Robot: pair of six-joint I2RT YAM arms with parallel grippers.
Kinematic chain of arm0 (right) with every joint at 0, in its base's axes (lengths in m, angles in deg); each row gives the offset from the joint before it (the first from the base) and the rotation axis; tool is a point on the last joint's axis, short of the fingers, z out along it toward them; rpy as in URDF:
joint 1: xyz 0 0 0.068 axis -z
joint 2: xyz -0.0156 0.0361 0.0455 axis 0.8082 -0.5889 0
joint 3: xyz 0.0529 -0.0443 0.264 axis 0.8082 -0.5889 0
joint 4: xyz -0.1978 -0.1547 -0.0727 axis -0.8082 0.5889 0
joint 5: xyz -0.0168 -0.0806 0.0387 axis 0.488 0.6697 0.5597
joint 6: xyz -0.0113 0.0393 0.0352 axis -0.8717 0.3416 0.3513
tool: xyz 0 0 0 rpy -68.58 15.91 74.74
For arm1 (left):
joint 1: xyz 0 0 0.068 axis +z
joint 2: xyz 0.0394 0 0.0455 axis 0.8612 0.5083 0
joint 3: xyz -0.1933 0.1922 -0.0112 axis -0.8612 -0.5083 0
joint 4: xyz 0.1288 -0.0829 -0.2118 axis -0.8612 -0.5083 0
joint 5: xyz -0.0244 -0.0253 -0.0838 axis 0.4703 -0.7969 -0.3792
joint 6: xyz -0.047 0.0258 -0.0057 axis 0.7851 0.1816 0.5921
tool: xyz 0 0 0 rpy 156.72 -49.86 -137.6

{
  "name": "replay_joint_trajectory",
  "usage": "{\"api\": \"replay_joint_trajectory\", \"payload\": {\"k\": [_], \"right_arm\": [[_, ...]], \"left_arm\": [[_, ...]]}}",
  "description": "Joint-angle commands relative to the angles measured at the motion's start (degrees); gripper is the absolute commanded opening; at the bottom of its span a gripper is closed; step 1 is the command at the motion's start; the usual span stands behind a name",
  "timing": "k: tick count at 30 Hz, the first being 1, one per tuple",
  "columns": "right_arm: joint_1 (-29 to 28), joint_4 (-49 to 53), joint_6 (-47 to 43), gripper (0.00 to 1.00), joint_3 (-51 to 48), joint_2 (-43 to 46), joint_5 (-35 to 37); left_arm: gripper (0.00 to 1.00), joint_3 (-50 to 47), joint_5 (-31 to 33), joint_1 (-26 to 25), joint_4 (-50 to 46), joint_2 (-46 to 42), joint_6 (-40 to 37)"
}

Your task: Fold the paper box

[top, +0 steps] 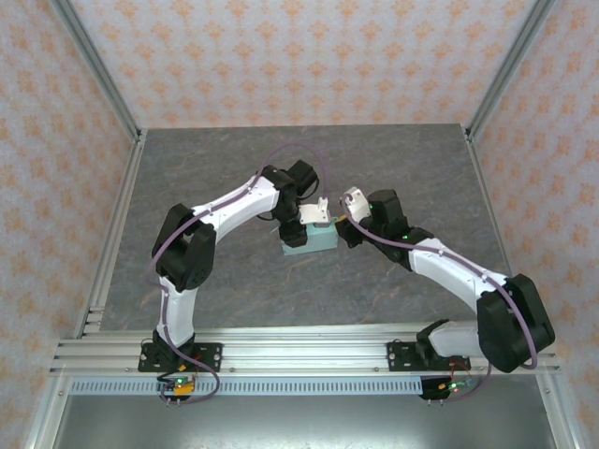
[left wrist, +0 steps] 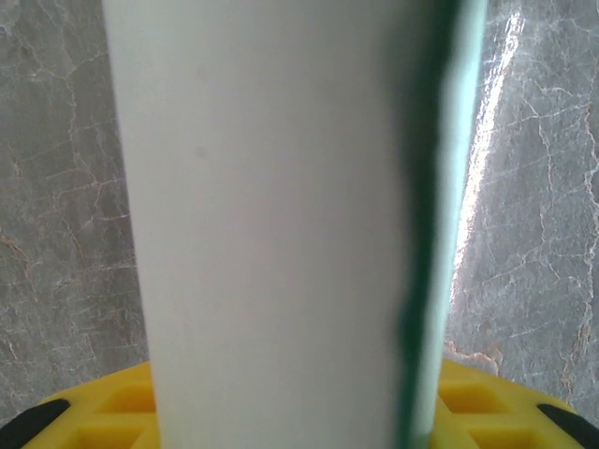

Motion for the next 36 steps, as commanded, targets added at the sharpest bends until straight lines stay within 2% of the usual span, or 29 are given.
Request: {"api": "replay_joint_trajectory", "payload": {"k": [1,4,8,11,12,14,15,19,24,27,31,36], "right_arm": [[-2.03,1.19,2.69,0.16,4.02,-0.06,2.4],[-3.21,1.32,3.69,0.15,4.41,-0.41,3.8],[-3.75,0.8,6.85,0.07,4.55,-1.82,6.47],[-3.88,-0.68,8.81,0.05,3.48,-2.48,7.14],[-3.85,-0.61,8.64,0.06,3.45,-2.7,7.22],[-3.84,0.47,8.35,0.2,4.0,-2.89,8.15],[-3.83,1.08,7.87,0.24,4.36,-2.88,8.63],[-3.85,3.88,2.6,0.26,6.01,-4.19,10.04],[-3.85,5.11,2.69,0.12,8.67,-5.83,9.81],[-3.83,5.49,4.6,0.08,9.51,-6.23,10.61],[-3.84,8.2,12.38,0.04,11.4,-5.7,12.71],[-4.15,15.96,22.35,0.04,15.81,-6.65,13.47]], "left_arm": [[0.44,2.11,-0.87,0.09,-0.43,1.65,1.38],[0.45,2.4,-1.65,0.09,-0.15,2.28,1.85],[0.45,2.31,-2.3,0.13,1.25,2.35,3.16],[0.46,2.4,-3.89,0.1,1.66,2.17,3.17],[0.46,2.4,-4.03,0.13,1.87,2.14,3.14],[0.45,3.35,-4.29,0.1,0.72,2.69,2.38],[0.45,3.96,-4.43,0.13,-0.17,3.02,1.78],[0.45,4.6,-4.42,0.18,-1.19,3.19,0.24],[0.45,5.3,-4.45,0.13,-1.22,3.67,0.51],[0.45,5.35,-4.44,0.12,-0.39,3.78,1.42],[0.46,5.83,-2.81,0.13,0.41,3.87,2.8],[0.48,5.96,-2.55,0.11,2.03,3.9,5.3]]}}
